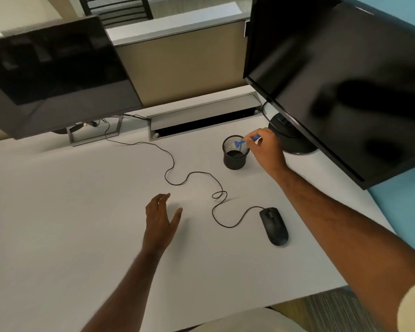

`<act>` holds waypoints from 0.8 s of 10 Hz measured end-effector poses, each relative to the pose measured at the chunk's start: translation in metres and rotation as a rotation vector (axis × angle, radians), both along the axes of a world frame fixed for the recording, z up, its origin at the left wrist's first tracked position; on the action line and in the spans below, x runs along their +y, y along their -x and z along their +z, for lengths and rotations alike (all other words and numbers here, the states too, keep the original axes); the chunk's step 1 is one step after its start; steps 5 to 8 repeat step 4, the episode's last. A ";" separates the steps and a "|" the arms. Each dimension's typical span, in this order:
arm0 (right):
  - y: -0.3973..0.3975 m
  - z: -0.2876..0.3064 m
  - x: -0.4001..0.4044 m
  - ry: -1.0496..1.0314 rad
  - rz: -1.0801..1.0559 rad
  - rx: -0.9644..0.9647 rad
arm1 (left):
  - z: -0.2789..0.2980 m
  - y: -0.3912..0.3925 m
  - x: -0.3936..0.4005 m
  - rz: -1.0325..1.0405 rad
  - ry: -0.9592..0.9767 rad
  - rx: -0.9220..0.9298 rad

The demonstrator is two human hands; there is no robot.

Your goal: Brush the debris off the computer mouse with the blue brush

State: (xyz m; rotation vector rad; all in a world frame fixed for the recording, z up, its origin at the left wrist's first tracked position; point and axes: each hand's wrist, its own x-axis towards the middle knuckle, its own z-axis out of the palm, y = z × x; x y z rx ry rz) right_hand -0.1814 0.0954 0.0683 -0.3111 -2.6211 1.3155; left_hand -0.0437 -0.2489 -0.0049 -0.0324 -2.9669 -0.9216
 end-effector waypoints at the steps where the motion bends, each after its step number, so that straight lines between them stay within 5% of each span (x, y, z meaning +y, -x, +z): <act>1: 0.008 -0.004 -0.007 -0.075 0.002 -0.035 | -0.004 -0.002 -0.018 0.002 0.025 -0.028; 3: 0.013 -0.019 -0.018 -0.236 0.007 -0.100 | -0.019 -0.009 -0.056 0.015 0.009 -0.066; 8: 0.012 -0.018 -0.024 -0.215 -0.038 -0.113 | -0.020 -0.010 -0.062 0.027 -0.001 -0.066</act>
